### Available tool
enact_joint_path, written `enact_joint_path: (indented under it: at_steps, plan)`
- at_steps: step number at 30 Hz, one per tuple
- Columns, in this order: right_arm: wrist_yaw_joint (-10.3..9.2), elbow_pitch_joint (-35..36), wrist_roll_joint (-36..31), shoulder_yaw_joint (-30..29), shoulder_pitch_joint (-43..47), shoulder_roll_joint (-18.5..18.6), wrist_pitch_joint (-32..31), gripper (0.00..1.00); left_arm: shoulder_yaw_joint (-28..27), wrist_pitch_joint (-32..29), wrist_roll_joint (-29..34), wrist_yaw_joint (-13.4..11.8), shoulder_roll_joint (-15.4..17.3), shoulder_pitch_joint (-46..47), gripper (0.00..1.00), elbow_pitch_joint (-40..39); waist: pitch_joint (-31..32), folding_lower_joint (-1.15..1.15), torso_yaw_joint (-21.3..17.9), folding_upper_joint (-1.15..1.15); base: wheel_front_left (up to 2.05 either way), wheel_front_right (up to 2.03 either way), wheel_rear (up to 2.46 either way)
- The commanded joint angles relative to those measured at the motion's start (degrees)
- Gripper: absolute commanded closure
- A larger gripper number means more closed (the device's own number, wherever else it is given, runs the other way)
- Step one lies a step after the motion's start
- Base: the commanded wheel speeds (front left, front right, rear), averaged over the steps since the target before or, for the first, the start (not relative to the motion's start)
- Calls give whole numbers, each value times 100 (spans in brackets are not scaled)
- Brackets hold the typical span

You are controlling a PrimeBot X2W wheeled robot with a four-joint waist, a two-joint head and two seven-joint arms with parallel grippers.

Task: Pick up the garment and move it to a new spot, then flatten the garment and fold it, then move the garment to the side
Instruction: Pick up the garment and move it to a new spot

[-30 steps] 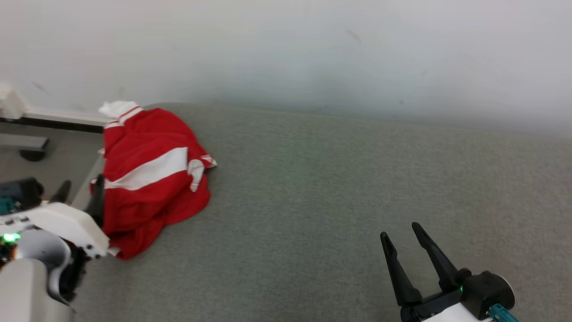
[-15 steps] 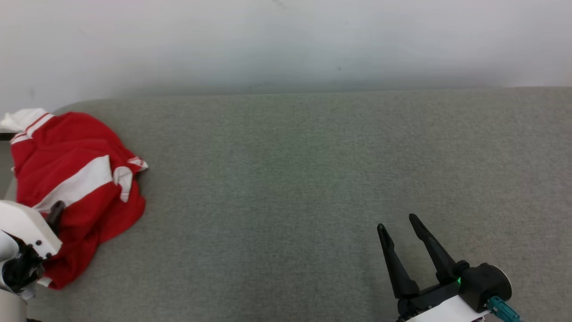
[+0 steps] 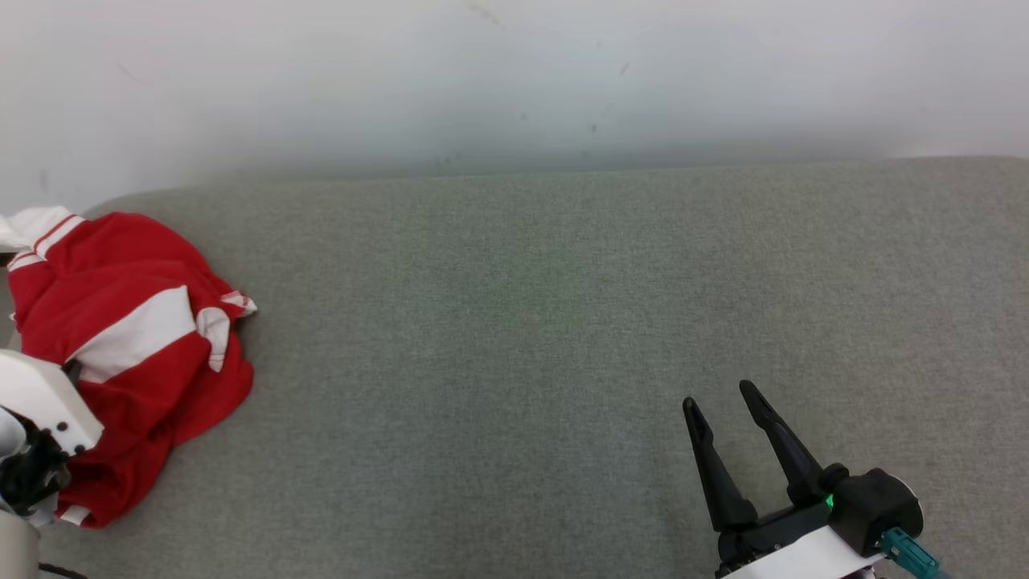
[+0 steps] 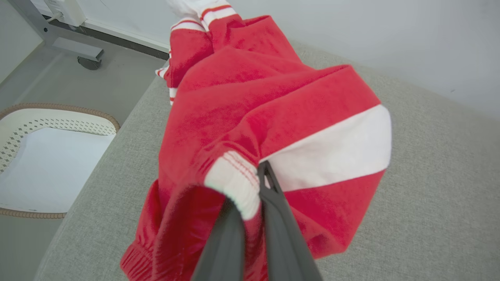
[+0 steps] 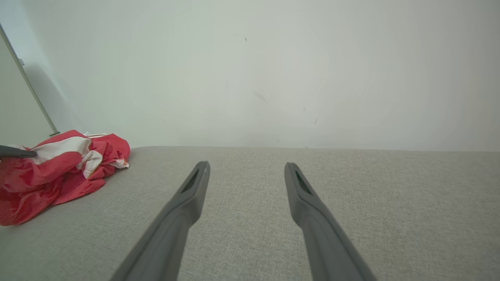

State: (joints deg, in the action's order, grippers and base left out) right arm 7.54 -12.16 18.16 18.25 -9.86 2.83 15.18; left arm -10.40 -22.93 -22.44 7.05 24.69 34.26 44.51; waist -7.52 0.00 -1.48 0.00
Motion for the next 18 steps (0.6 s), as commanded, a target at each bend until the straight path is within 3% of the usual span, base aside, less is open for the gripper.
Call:
enact_joint_path:
  at_steps: [1, 9, 18]
  plan:
    - [-10, -13, 73, -38, -13, 13, -5, 0, 71, 83, 44, 16, 41, 72, 100, -78, 76, 0, 43, 0, 0, 0, 0]
    - [-10, 13, 193, -140, 78, 14, -4, 0, 644, 28, 27, 48, 88, 324, 100, -992, 367, 0, 99, 0, 0, 0, 0]
    - [-10, 94, 581, -265, 165, 15, -4, 0, 1513, -510, -988, 49, -162, 268, 100, -2679, 658, 0, -208, 0, 0, 0, 0]
